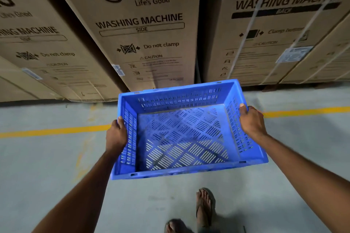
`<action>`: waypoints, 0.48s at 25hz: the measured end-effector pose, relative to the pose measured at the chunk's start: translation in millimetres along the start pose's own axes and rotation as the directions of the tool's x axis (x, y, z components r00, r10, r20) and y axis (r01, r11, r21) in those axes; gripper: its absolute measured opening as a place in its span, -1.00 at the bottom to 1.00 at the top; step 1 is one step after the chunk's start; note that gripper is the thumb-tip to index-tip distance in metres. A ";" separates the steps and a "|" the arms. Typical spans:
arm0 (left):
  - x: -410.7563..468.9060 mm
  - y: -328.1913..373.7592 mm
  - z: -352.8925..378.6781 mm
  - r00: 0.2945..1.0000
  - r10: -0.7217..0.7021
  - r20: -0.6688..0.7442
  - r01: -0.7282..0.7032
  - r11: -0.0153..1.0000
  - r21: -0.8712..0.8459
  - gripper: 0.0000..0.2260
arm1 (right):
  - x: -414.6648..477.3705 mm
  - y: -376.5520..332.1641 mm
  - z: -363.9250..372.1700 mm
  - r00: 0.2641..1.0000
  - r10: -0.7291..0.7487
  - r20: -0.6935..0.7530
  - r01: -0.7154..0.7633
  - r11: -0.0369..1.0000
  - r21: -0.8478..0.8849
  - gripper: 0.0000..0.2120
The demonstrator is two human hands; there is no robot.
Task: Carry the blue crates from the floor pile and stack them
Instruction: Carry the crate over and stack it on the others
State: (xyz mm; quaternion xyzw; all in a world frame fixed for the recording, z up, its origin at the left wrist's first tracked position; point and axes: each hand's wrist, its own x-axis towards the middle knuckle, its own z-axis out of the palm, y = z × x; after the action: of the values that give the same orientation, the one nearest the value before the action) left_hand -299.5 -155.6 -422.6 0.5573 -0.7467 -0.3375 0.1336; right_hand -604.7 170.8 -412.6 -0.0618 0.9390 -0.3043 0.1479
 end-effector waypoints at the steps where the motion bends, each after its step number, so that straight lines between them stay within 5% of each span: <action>1: 22.3 -1.4 13.4 1.000 -0.008 0.005 0.008 1.000 0.004 -0.50 | 23.8 -4.7 14.4 1.000 0.001 0.008 -0.001 1.000 -0.018 -0.45; 12: 206.6 -27.1 121.8 0.998 0.038 0.042 -0.039 0.999 0.017 -0.31 | 182.3 -9.9 137.2 0.996 0.011 -0.084 -0.018 0.996 -0.085 -0.35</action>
State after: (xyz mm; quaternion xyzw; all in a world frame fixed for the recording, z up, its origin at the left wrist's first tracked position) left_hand -420.4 -307.0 -566.5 0.5368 -0.7629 -0.3401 0.1194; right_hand -734.1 49.3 -556.3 -0.0485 0.9570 -0.2648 0.1077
